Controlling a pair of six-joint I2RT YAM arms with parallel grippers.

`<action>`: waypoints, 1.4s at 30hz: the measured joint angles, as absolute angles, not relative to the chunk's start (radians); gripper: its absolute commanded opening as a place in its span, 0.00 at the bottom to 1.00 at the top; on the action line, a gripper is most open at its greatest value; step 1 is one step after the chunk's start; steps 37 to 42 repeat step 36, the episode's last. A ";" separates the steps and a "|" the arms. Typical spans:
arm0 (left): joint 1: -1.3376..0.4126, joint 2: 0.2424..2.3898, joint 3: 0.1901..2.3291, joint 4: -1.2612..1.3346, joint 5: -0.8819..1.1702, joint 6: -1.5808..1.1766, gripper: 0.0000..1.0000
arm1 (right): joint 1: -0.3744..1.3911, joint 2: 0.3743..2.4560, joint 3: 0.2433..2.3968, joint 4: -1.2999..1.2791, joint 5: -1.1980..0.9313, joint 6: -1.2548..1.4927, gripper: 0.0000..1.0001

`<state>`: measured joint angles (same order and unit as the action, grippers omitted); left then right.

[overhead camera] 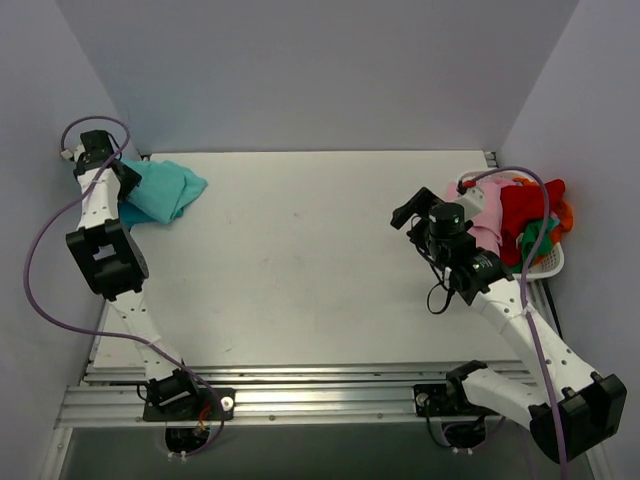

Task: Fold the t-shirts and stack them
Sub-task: Reset both grippers

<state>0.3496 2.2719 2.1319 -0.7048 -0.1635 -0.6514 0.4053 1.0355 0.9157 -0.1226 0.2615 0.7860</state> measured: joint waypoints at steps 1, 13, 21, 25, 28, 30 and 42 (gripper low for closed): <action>0.360 2.279 2.121 -0.699 -0.157 -0.656 0.54 | 0.405 1.038 0.916 -0.121 0.261 0.786 0.87; 0.372 2.045 1.668 -0.580 -0.128 -0.668 0.96 | 0.413 1.061 0.909 -0.107 0.257 0.787 0.88; 0.300 1.677 1.667 -0.562 -0.201 -0.664 0.94 | 0.439 1.061 0.909 -0.103 0.273 0.786 0.87; 0.263 1.547 1.666 -0.557 -0.242 -0.650 0.94 | 0.447 1.061 0.909 -0.101 0.284 0.786 0.88; 0.232 1.495 1.643 -0.558 -0.280 -0.637 0.94 | 0.448 1.061 0.909 -0.101 0.290 0.786 0.88; 0.206 1.469 1.602 -0.564 -0.311 -0.626 0.94 | 0.450 1.061 0.909 -0.101 0.295 0.786 0.88; 0.153 1.418 1.452 -0.587 -0.348 -0.592 0.96 | 0.453 1.061 0.909 -0.102 0.308 0.786 0.88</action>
